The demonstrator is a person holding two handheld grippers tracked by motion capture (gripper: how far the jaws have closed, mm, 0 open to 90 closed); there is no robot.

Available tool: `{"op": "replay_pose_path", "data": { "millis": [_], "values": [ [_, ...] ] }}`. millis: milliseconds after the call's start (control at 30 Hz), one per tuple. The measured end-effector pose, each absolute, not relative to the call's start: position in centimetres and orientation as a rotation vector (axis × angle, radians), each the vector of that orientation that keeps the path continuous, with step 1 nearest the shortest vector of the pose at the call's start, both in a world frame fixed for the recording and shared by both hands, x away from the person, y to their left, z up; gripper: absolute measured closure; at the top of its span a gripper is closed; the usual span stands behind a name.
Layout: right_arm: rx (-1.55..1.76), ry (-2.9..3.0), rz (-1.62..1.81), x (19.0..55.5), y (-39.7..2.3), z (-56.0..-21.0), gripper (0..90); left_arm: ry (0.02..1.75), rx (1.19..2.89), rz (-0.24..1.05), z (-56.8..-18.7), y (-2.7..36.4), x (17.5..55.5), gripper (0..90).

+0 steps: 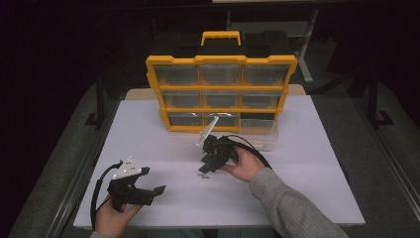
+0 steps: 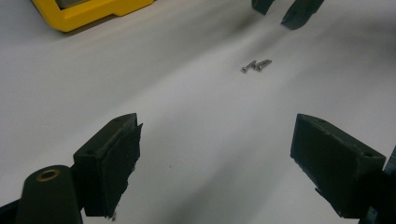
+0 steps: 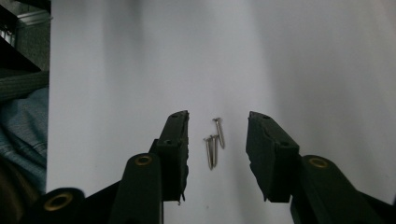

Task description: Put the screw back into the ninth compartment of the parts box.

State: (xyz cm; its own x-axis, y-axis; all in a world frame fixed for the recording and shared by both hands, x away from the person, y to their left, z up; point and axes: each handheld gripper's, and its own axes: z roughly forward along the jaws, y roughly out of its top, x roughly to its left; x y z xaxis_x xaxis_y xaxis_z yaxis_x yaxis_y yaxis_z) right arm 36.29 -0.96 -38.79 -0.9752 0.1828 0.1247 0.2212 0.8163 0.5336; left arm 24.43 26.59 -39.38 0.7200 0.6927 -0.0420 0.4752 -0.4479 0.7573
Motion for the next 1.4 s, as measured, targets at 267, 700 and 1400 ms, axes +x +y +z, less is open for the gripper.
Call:
{"op": "replay_pose_path", "data": {
  "millis": [267, 700, 1400],
  "values": [
    [-0.312, -2.927, -0.769, 36.8, 0.9, -40.5, 70.8, 0.883, 2.125, 0.351, -39.3, 26.6, 24.4, 15.7],
    [-0.286, -2.947, -0.666, 37.5, 2.4, -42.4, 76.7, 0.890, 2.118, 0.357, -39.2, 26.9, 24.4, 15.7],
    [-0.294, -2.967, -0.670, 37.8, 1.8, -42.4, 86.1, 0.888, 2.117, 0.364, -39.2, 26.9, 24.3, 15.8]
  ]
}}
